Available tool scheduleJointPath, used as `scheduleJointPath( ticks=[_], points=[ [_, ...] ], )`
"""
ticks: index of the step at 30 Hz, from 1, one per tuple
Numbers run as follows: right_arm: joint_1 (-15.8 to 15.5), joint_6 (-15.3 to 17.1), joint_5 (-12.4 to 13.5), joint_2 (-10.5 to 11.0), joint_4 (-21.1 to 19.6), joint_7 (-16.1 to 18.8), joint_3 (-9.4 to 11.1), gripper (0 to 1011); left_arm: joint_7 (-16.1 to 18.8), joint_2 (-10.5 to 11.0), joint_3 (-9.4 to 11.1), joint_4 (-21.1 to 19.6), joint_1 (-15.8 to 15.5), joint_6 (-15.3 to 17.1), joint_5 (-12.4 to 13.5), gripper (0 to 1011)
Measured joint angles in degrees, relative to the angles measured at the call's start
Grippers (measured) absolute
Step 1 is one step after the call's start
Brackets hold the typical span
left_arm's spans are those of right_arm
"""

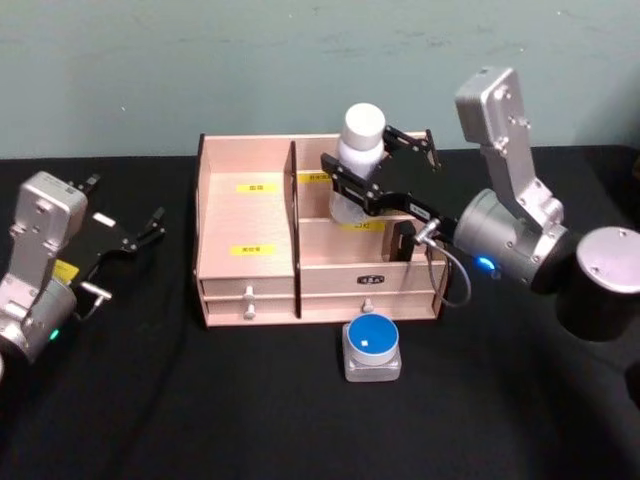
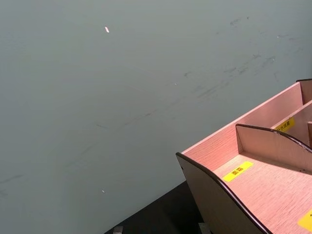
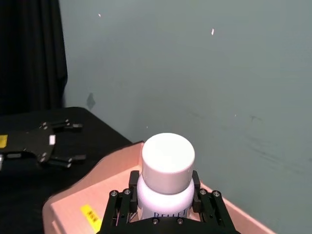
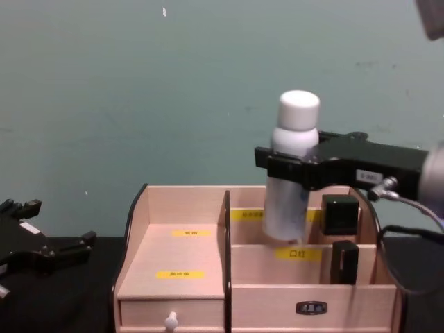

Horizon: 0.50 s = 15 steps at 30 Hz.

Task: Pick up the facial cleanser and watermelon frost from the table and place them into the tiered storage box.

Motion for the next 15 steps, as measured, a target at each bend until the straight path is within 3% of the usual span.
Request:
scheduleJointPath(
  ticks=[15],
  points=[
    [5.2, -1.0, -1.5, -4.0, 8.8, -0.6, -1.0, 593, 0.0, 0.0, 0.0, 0.0, 0.0, 0.0, 0.0, 1001]
  ],
)
